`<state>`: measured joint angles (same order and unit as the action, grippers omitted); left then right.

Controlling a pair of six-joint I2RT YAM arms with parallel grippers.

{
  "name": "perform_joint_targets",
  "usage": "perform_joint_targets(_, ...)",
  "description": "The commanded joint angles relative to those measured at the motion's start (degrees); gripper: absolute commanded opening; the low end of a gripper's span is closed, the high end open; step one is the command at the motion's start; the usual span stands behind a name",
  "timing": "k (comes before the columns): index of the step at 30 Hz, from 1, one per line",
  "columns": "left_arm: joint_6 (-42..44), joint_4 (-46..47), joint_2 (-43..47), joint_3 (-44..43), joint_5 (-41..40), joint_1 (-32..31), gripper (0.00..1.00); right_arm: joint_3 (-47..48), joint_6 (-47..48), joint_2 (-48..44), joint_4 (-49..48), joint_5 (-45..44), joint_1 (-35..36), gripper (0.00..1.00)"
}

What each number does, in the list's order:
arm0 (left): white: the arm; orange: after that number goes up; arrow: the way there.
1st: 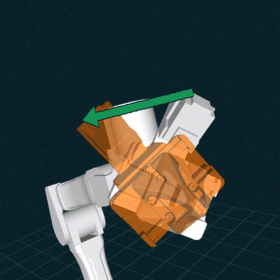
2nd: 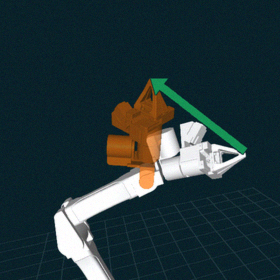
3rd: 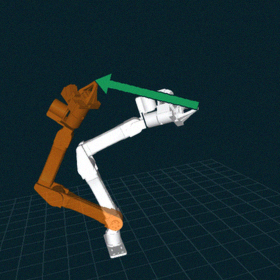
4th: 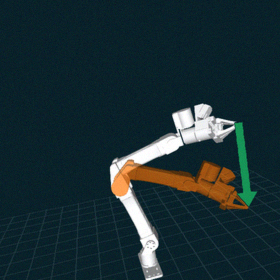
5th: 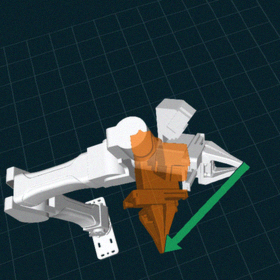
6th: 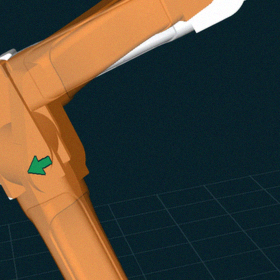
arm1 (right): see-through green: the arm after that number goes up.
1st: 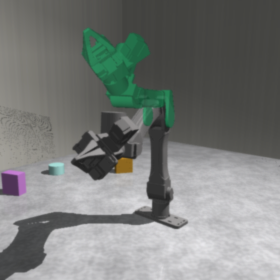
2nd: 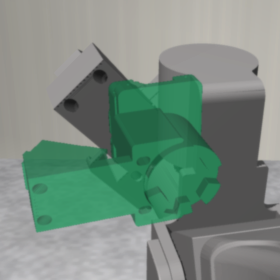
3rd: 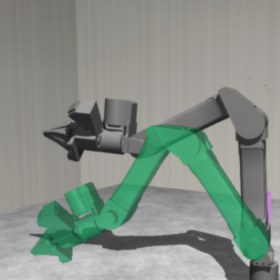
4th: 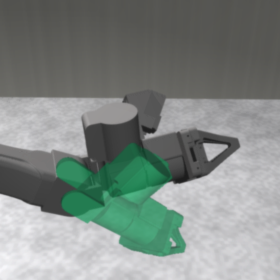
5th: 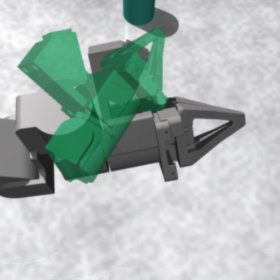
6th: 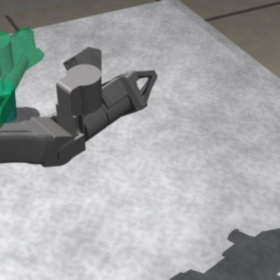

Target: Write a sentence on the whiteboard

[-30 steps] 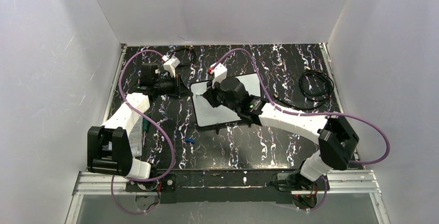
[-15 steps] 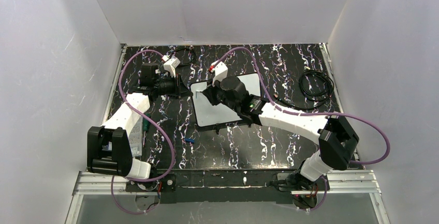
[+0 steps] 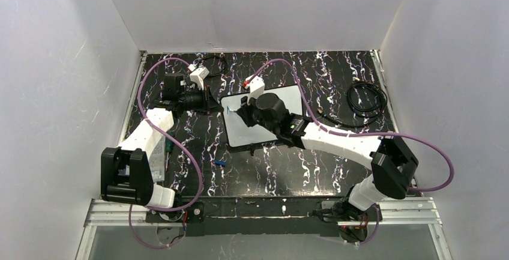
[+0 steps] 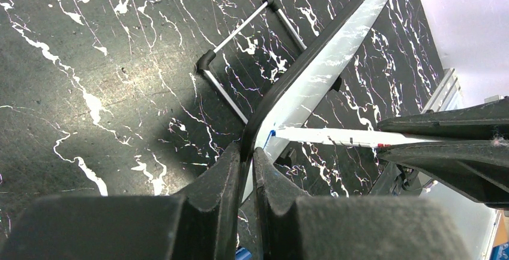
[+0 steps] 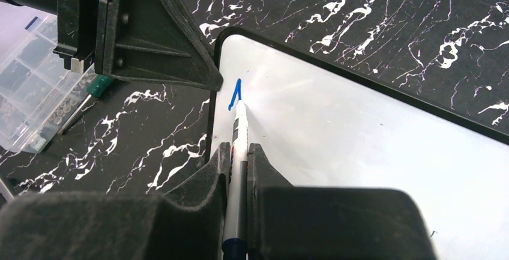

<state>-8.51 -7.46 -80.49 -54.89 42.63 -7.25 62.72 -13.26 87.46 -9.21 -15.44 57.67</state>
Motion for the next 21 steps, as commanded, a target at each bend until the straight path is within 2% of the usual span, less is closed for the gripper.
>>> perform_joint_targets(1, 0.43, -0.69, 2.68, 0.23, 1.49, -0.93, 0.0, -0.9, 0.49, -1.93, 0.06, -3.17, 0.05, 0.01)
perform_joint_targets(21, 0.5, -0.8, 2.93, 0.14, 1.22, -0.93, 0.0, -1.15, 0.4, -1.51, 1.23, -3.55, 0.95, 0.01)
